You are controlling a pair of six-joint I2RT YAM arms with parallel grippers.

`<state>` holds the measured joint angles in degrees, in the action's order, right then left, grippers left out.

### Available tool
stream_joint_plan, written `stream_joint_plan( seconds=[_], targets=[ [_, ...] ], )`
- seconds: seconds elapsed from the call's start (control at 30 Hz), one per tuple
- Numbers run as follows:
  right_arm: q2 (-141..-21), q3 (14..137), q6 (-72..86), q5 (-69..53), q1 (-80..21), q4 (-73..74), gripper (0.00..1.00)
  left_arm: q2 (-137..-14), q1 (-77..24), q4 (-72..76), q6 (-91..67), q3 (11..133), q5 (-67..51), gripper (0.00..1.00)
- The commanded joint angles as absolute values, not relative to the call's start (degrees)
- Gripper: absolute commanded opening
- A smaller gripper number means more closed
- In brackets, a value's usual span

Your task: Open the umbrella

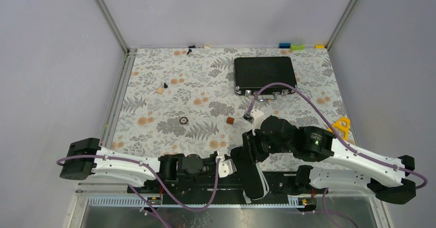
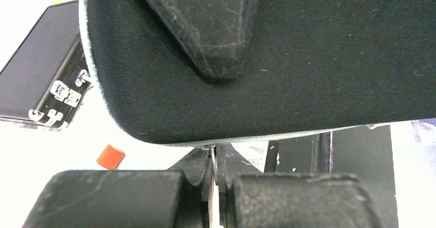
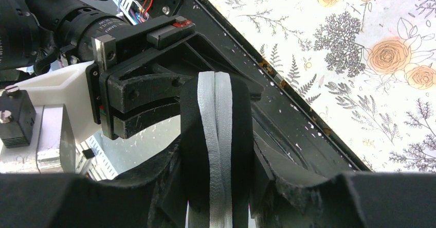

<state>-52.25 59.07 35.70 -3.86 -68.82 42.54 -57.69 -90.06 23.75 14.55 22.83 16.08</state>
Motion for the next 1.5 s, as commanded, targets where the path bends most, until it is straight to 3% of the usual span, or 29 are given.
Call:
stream_joint_plan(
  seconds=[0.0,0.47,0.97,1.47],
  targets=[
    [-49.4,57.8,34.7,7.7,-68.1,32.9,0.0,-58.7,-91.7,27.9,13.3,23.9,11.4,0.0],
    [-48.4,56.9,28.6,17.8,-66.3,26.1,0.0,-61.1,-91.8,29.8,12.6,23.1,10.7,0.0],
    [-50.3,58.9,26.4,12.4,-58.8,17.6,0.0,-65.6,-92.0,30.9,12.0,24.1,8.2,0.0],
    [-48.6,57.2,27.0,16.2,-56.0,9.8,0.0,-68.2,-92.6,31.8,10.5,24.7,6.2,0.0]
  ],
)
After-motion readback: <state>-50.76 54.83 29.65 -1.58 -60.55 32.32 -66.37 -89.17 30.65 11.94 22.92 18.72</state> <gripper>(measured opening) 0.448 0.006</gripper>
